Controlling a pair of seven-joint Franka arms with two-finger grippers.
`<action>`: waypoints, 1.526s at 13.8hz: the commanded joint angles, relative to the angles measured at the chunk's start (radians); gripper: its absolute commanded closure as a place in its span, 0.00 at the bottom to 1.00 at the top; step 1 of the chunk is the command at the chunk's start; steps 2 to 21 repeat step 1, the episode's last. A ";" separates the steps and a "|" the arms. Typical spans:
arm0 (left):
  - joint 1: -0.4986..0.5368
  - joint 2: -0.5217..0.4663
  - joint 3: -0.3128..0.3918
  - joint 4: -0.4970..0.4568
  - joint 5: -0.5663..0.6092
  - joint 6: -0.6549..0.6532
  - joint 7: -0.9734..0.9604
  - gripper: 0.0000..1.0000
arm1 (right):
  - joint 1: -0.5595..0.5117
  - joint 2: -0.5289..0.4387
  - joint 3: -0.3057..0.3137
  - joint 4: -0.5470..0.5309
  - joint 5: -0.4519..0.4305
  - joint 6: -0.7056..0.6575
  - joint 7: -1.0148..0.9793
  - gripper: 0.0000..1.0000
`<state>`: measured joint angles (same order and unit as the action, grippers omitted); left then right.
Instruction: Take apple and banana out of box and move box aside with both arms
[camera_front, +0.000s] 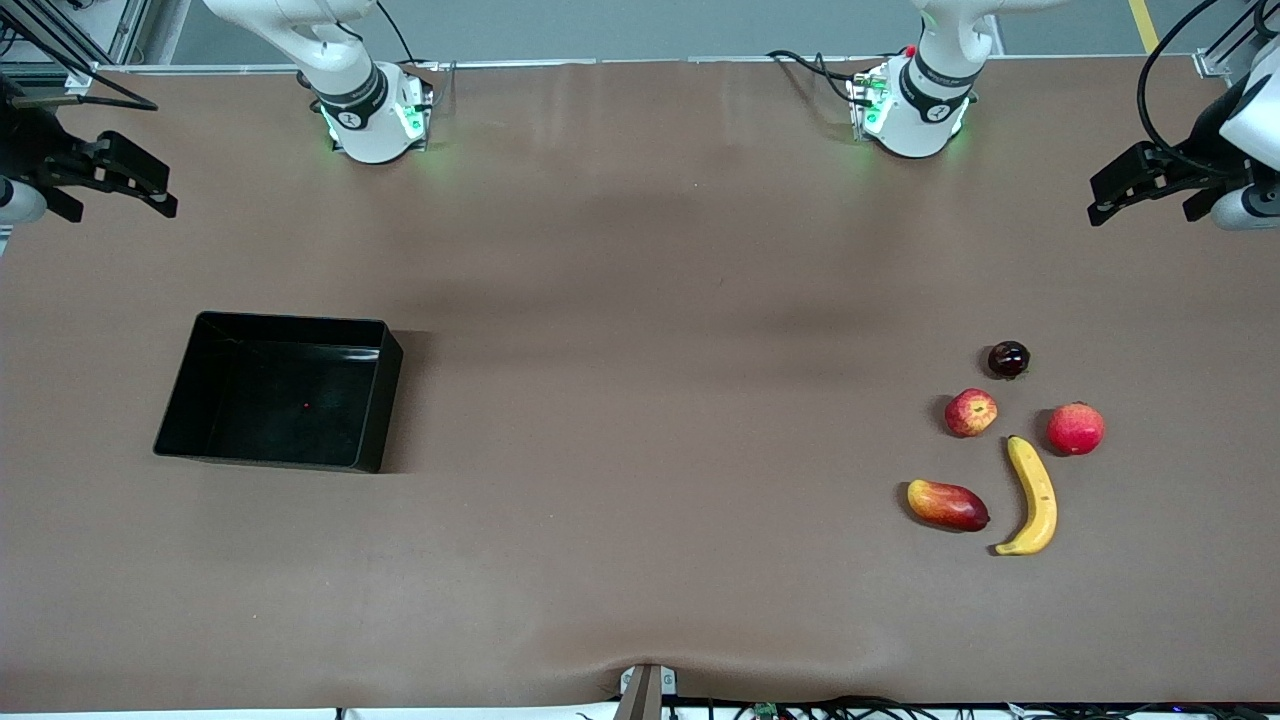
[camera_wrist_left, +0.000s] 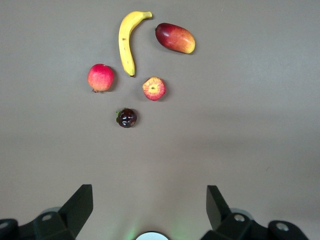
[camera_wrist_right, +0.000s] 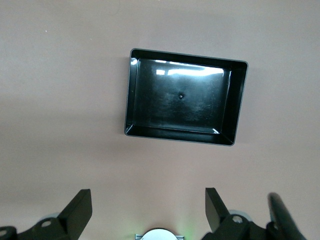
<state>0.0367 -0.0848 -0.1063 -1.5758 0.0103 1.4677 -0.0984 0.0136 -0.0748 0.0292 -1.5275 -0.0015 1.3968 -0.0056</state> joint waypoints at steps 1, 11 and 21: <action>0.006 -0.004 -0.003 0.011 -0.001 -0.029 0.002 0.00 | 0.011 -0.005 -0.008 0.006 -0.023 -0.012 0.013 0.00; 0.006 -0.004 -0.003 0.011 -0.001 -0.029 0.002 0.00 | 0.011 -0.005 -0.008 0.006 -0.023 -0.012 0.013 0.00; 0.006 -0.004 -0.003 0.011 -0.001 -0.029 0.002 0.00 | 0.011 -0.005 -0.008 0.006 -0.023 -0.012 0.013 0.00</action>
